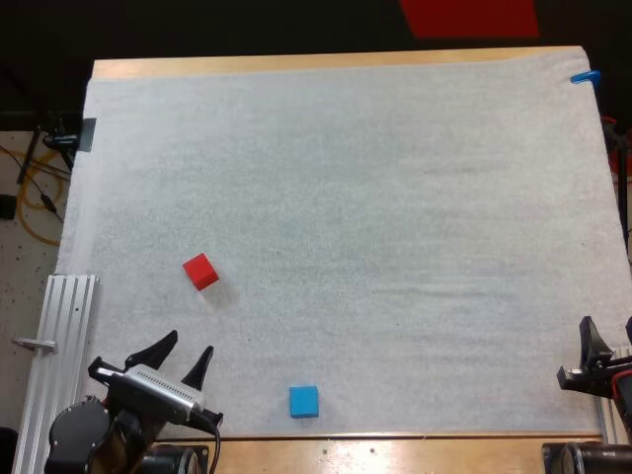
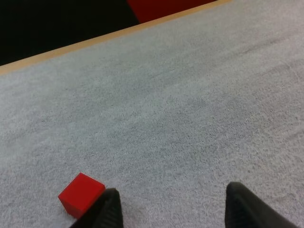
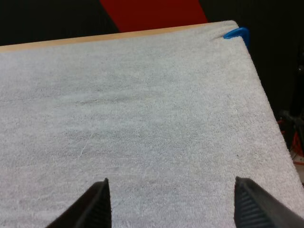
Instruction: Stack red cube on blue cube
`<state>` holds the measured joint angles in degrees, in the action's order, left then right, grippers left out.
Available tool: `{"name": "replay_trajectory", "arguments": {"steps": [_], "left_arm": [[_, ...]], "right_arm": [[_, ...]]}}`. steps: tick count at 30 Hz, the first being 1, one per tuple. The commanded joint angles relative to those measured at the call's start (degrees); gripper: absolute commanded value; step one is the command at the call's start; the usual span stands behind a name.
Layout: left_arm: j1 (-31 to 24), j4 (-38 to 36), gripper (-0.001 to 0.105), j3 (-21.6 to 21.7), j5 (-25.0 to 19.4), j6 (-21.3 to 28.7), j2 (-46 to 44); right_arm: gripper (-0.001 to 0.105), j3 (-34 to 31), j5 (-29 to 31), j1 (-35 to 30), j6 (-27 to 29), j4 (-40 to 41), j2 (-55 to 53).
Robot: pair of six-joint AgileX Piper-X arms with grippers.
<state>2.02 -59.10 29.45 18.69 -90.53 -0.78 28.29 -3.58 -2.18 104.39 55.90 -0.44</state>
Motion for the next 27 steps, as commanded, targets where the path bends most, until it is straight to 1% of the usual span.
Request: {"name": "replay_trajectory", "arguments": {"steps": [1, 9, 10, 11, 12, 14, 15, 16, 17, 18, 20, 22, 24, 26, 27], "left_arm": [[0.29, 0.86, 0.047, 0.04, -0.49, -0.79, -7.79], [0.29, 0.86, 0.047, 0.04, -0.49, -0.90, -7.79], [0.29, 0.86, 0.047, 0.04, -0.49, -0.90, -7.79], [0.29, 0.86, 0.047, 0.04, -0.59, -0.90, -7.79], [0.29, 0.86, 0.047, 0.04, -0.80, -0.90, -7.79], [0.29, 1.26, 0.047, 0.04, -2.70, -2.46, -7.60], [0.29, 1.40, 0.047, 0.27, -3.89, -3.06, -7.51], [0.29, 1.94, 0.047, 0.53, -5.26, -3.97, -7.04], [0.29, 2.44, 0.047, 0.93, -6.93, -4.41, -6.32], [0.29, 2.72, 0.047, 1.24, -7.49, -4.41, -5.85], [0.29, 3.65, 0.047, 3.04, -9.93, -4.41, -3.52], [0.29, 3.90, 0.046, 4.59, -11.41, -4.41, -1.06], [0.29, 3.89, 0.042, 6.45, -12.23, -4.41, 1.36], [0.29, 3.89, 0.031, 8.64, -14.45, -4.41, 4.66], [0.29, 3.89, 0.029, 9.20, -14.93, -4.41, 5.81]], "right_arm": [[0.055, 0.15, -0.11, -0.19, -0.14, -0.29, -2.53], [0.055, 0.15, -0.11, -0.19, -0.13, -0.29, -2.53], [0.052, 0.15, -0.11, -0.19, -0.13, -0.29, -2.53], [0.047, 0.15, -0.11, -0.19, -0.13, -0.29, -2.53], [0.044, 0.15, -0.11, -0.19, -0.13, -0.29, -2.53], [0.026, 0.50, -0.11, -0.19, 0.86, -0.29, -2.29], [0.022, 0.68, -0.11, -0.19, 0.88, -0.29, -2.14], [0.013, 1.39, -0.11, -0.19, 0.88, -0.40, -1.70], [0.006, 2.16, -0.11, -0.19, 0.88, -0.40, -1.05], [0.001, 2.69, -0.23, -0.19, 0.88, -0.40, -0.62], [0.000, 4.91, -0.86, -0.19, 1.78, -0.57, 1.61], [0.000, 6.79, -2.21, -0.19, 2.94, -1.17, 3.86], [0.000, 8.50, -3.89, -0.19, 3.49, -1.92, 6.13], [0.000, 11.02, -6.15, -0.19, 3.48, -2.93, 9.89], [0.000, 11.63, -7.07, -0.19, 3.48, -3.16, 10.88]]}}
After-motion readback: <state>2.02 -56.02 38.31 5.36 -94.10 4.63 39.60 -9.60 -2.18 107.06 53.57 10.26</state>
